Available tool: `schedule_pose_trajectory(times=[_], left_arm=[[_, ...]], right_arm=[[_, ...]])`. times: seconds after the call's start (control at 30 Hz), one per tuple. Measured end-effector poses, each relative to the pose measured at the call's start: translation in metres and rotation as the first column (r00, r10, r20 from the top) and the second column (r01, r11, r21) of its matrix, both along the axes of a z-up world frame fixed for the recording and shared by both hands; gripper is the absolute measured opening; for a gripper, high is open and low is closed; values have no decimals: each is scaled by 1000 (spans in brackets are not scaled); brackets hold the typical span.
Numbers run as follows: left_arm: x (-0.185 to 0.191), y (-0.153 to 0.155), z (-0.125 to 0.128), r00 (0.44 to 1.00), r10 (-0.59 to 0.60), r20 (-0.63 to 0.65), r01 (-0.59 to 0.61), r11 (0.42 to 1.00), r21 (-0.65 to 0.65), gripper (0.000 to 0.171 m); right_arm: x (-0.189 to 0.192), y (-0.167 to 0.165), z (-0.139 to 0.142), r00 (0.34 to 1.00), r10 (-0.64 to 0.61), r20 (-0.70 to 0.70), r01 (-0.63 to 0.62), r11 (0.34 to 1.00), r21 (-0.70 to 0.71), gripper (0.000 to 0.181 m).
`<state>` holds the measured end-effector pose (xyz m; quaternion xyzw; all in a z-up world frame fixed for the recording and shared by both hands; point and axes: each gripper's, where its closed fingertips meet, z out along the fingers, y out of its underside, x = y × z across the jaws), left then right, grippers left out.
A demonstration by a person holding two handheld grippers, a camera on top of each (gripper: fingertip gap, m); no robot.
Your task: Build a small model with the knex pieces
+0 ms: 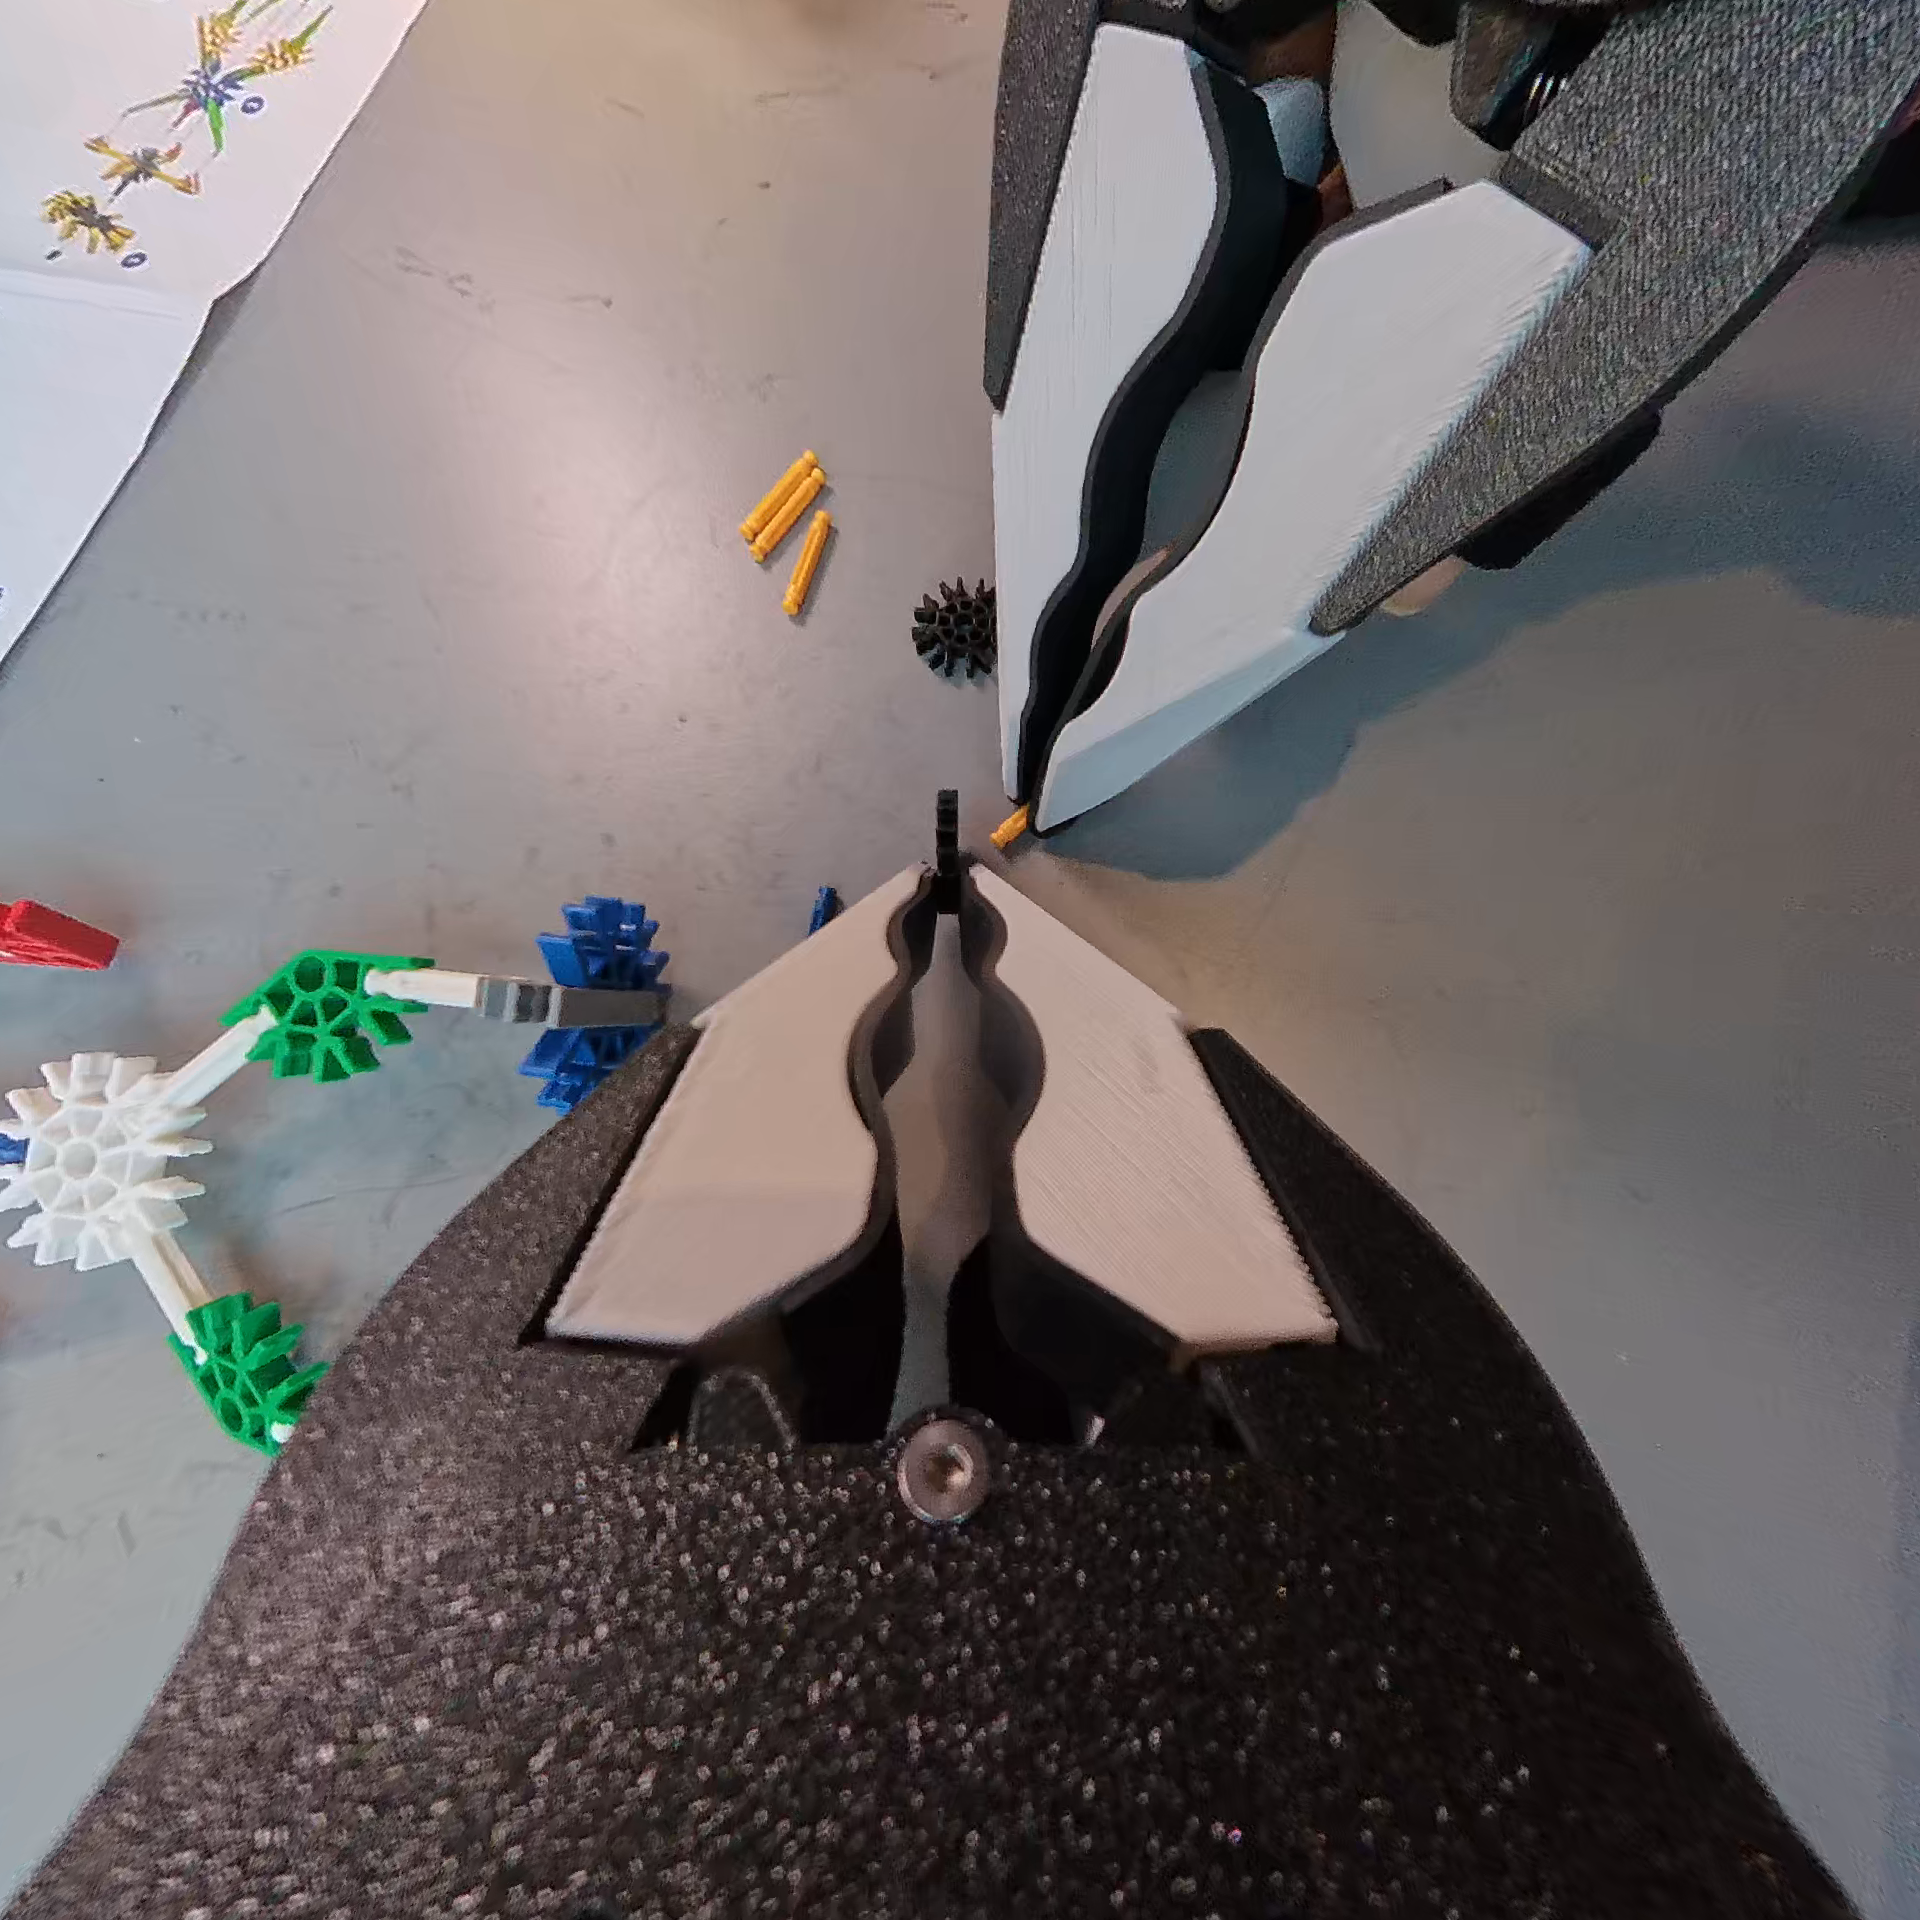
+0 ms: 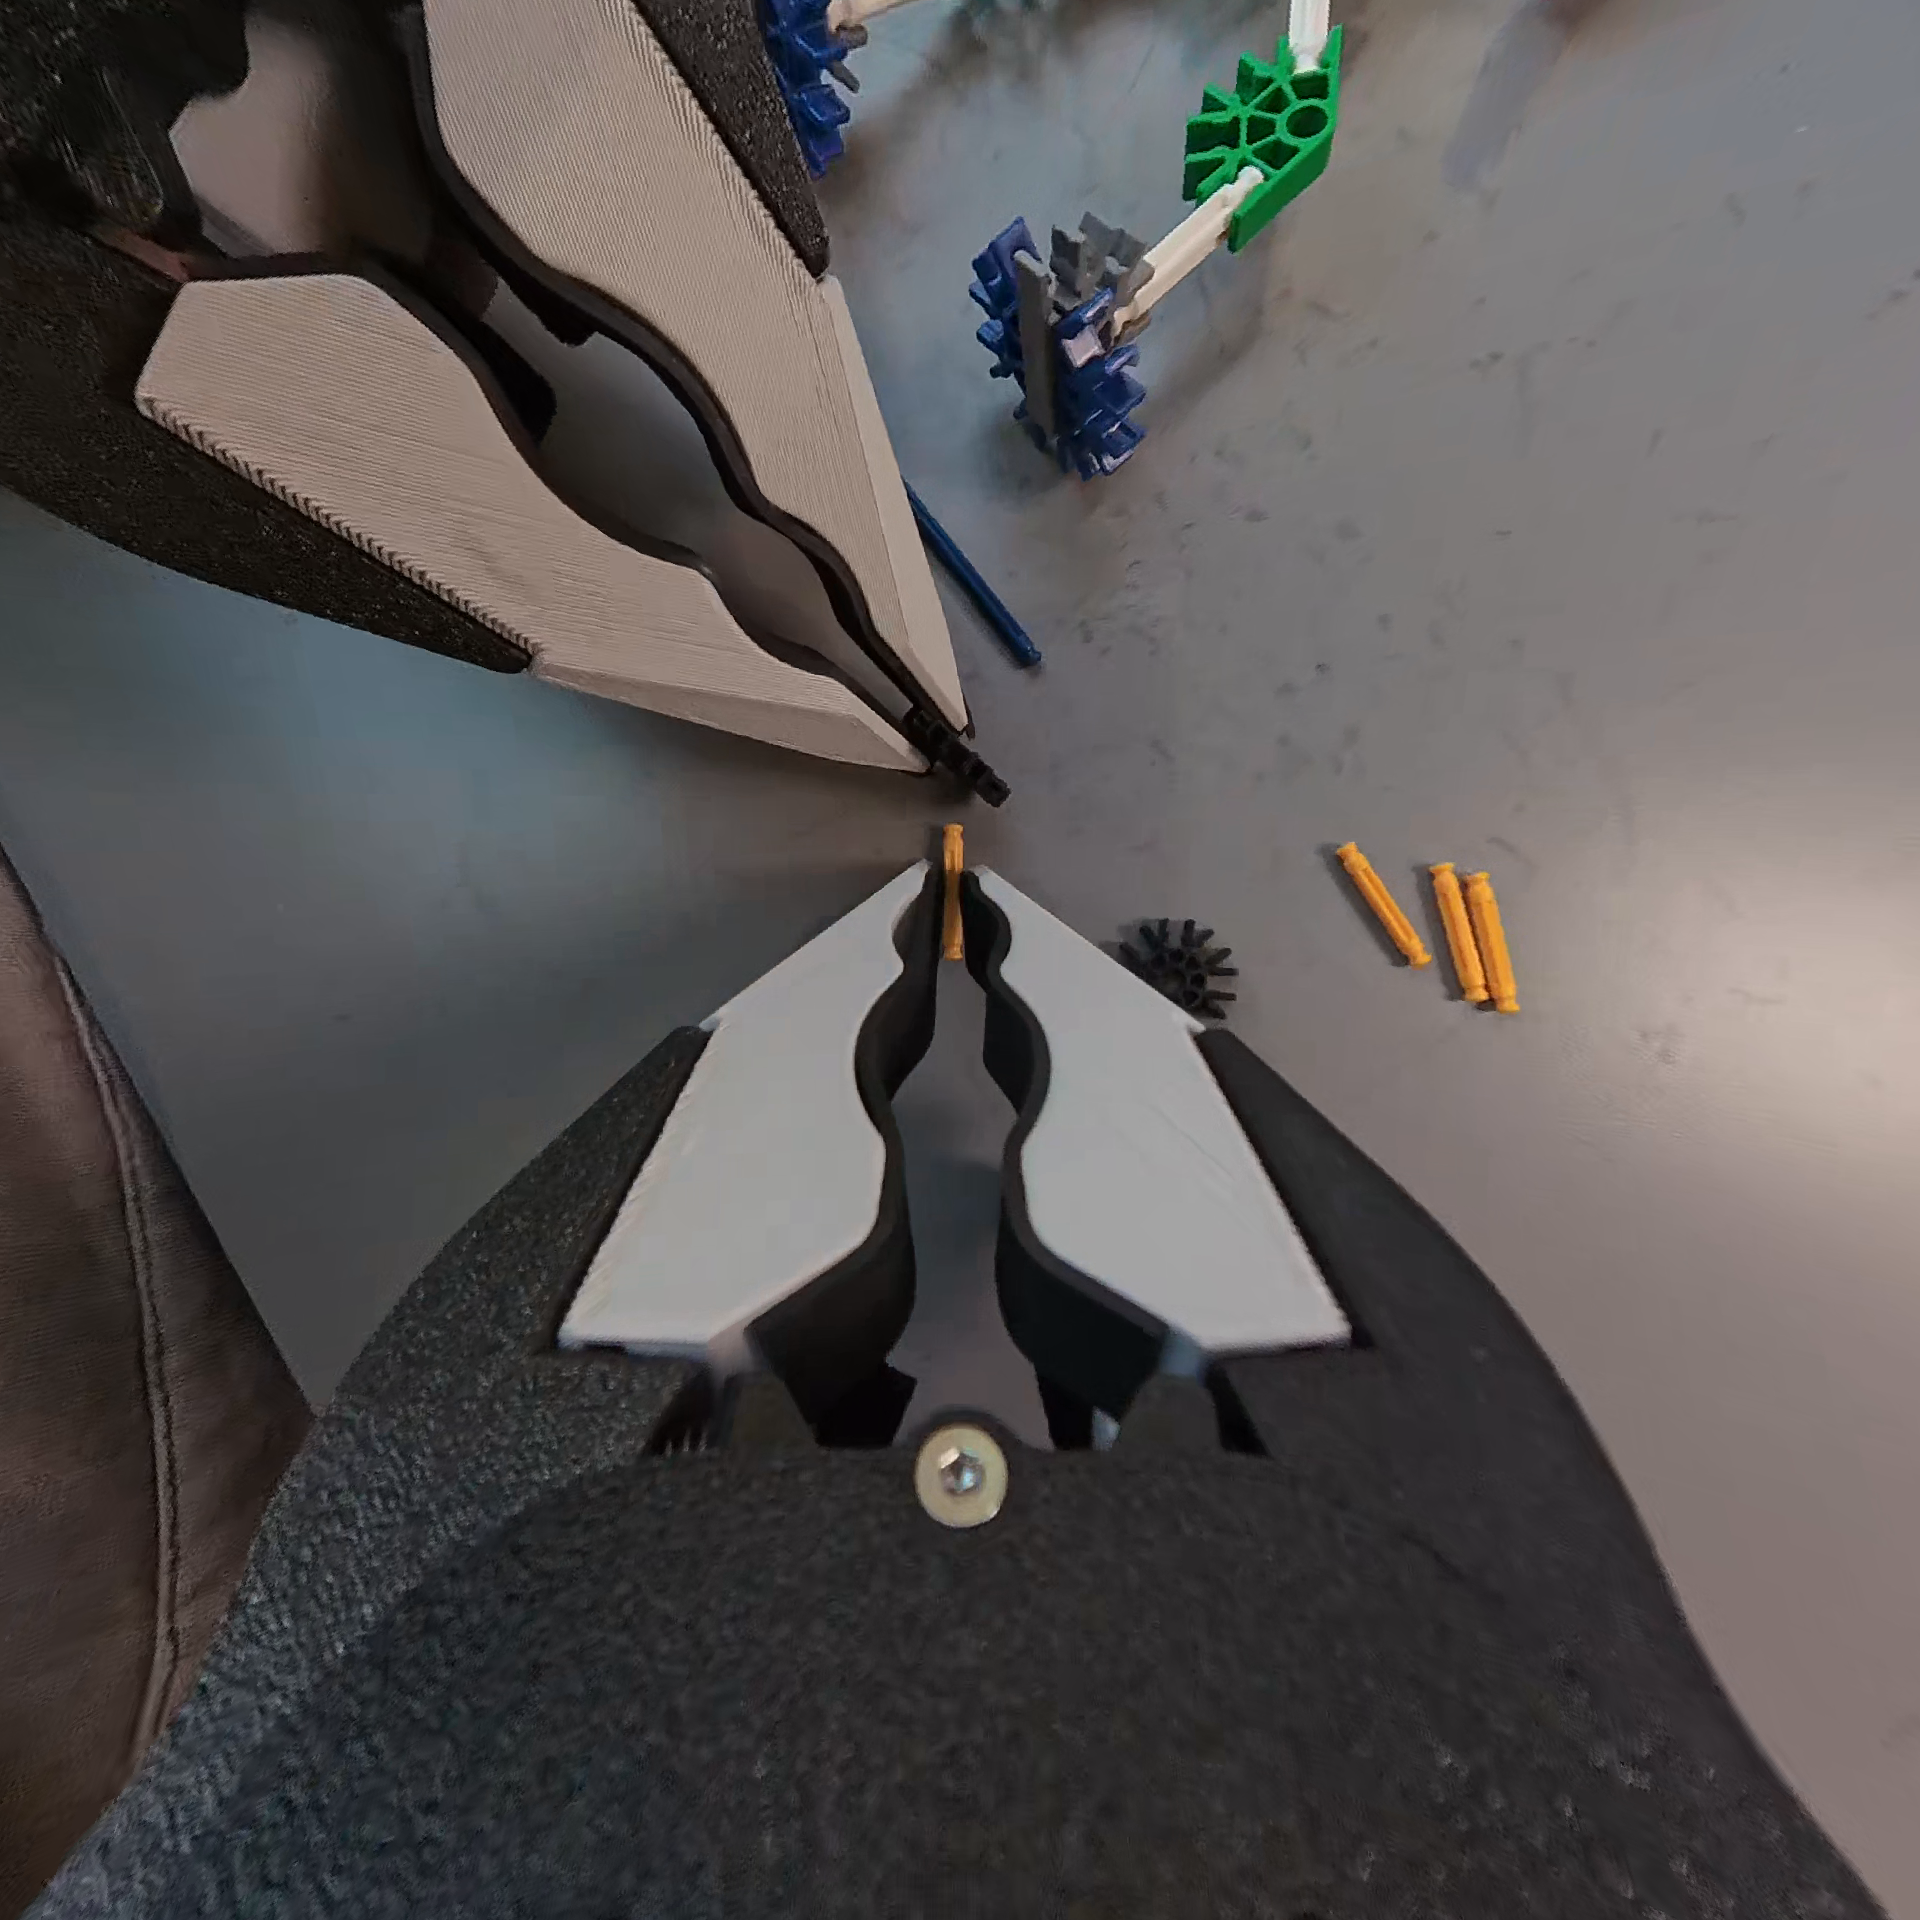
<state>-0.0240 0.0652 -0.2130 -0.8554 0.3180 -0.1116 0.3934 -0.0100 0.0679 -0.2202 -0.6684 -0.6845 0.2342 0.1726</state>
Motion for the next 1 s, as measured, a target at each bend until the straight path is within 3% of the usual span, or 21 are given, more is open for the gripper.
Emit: schedule_pose_trajectory(times=[0.23,0.47,0.7,1.0], left_arm=[[1,0,-2,1000,2,13,-2,1000,-11,2],[6,-5,-6,1000,-23,21,24,999,-47,2],[14,-21,-1,979,-100,176,129,978,-164,19],[14,-23,4,972,-176,156,195,974,-112,18]], right_arm=[[-4,-5,14,983,-134,-126,114,982,-153,1],[-5,-8,8,979,-157,-129,136,978,-157,1],[-6,-7,8,983,-131,-126,117,987,-114,1],[-1,-11,6,992,-45,-114,38,997,-63,1]])
